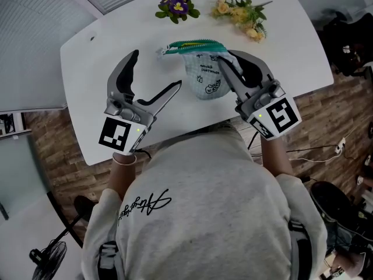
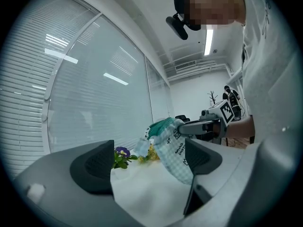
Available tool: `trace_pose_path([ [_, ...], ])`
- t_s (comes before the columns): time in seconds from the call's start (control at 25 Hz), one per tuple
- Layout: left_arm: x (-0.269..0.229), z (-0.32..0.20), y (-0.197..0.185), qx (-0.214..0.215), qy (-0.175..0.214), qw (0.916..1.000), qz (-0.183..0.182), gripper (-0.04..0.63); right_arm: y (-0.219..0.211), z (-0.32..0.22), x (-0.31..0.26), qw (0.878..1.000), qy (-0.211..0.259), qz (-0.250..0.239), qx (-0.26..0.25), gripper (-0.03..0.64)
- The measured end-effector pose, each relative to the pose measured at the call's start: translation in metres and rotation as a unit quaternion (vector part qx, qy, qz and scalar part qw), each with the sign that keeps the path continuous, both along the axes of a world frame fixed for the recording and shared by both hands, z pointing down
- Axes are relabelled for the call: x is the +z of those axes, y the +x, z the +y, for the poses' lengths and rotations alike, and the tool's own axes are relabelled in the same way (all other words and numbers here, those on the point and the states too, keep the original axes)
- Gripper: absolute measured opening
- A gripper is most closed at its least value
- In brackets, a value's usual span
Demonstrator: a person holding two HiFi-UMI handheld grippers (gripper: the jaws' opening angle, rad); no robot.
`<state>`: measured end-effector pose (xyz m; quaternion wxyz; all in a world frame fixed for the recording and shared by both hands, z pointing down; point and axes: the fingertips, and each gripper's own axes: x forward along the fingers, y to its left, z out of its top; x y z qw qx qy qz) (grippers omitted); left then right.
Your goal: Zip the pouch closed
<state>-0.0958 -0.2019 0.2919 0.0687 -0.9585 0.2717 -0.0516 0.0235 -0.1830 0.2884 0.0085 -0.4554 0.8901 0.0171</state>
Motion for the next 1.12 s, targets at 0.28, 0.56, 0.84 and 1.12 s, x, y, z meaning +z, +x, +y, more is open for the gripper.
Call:
trace_pose_path([
  [0.28, -0.003, -0.003, 0.005, 0.010, 0.004, 0.9999, 0.002, 0.412, 0.004, 0.001, -0.002, 1.000, 0.006, -0.017, -0.009, 0.054],
  [0.56, -0.003, -0.008, 0.008, 0.018, 0.004, 0.9998, 0.006, 0.304, 0.002, 0.000, -0.001, 1.000, 0.009, -0.014, -0.016, 0.054],
  [0.84, 0.000, -0.011, 0.011, 0.026, 0.003, 0.9997, -0.003, 0.216, 0.000, 0.002, -0.002, 1.000, 0.014, -0.013, -0.024, 0.054],
  [1.12, 0.003, -0.016, 0.016, 0.028, 0.001, 0.9996, -0.003, 0.127, 0.004, 0.002, 0.000, 1.000, 0.013, -0.013, -0.020, 0.054],
])
